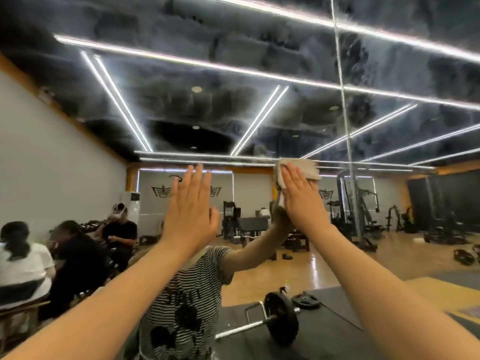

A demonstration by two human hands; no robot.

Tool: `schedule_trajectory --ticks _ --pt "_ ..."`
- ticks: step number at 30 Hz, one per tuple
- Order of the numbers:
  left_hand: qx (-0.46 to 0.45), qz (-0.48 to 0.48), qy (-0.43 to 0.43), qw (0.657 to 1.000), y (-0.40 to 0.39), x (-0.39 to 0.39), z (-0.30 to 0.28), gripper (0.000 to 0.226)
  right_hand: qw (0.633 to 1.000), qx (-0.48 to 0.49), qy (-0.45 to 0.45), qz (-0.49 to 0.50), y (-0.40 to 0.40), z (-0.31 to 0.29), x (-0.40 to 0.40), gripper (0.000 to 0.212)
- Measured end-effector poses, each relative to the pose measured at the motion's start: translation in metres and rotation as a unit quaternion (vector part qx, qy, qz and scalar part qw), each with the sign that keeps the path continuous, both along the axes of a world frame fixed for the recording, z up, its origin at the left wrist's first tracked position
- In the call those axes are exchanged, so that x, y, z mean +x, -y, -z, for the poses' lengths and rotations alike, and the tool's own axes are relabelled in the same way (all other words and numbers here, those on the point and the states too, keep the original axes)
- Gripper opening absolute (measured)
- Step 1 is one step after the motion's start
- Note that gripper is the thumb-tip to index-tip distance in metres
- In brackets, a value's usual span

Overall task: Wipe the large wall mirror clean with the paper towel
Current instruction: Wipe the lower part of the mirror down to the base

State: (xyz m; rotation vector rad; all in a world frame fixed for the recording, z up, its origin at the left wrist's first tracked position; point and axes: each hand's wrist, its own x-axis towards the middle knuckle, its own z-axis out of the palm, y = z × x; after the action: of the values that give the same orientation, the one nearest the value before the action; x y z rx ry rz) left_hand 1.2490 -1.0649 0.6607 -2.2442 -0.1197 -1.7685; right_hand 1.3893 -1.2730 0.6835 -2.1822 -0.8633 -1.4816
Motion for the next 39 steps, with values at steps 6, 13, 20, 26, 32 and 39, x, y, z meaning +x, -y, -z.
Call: schedule_trajectory --ticks 6,13,20,26,32,39 --pt "-0.023 -0.027 -0.013 0.999 0.009 0.033 -0.010 0.076 1.000 0.011 -0.023 0.016 0.055 0.001 0.039 0.064" --pt "-0.010 -0.071 0.014 0.997 -0.002 0.045 -0.001 0.071 0.967 0.255 -0.025 0.006 0.041 -0.001 0.057 0.061" --pt "0.004 -0.086 0.038 0.996 -0.006 0.048 0.001 0.071 0.974 0.208 0.027 -0.084 -0.075 -0.041 -0.024 0.062" --pt "0.013 -0.081 0.044 0.996 -0.008 0.049 0.000 0.073 0.990 0.000 0.121 -0.077 -0.064 -0.045 -0.012 0.062" --pt "0.027 -0.096 0.057 0.993 -0.007 0.051 0.000 0.072 0.990 0.124 0.044 -0.043 0.047 -0.048 0.059 0.053" --pt "0.020 -0.099 0.064 0.993 -0.007 0.051 0.001 0.071 0.953 0.302 -0.026 -0.023 0.017 -0.075 0.046 0.055"
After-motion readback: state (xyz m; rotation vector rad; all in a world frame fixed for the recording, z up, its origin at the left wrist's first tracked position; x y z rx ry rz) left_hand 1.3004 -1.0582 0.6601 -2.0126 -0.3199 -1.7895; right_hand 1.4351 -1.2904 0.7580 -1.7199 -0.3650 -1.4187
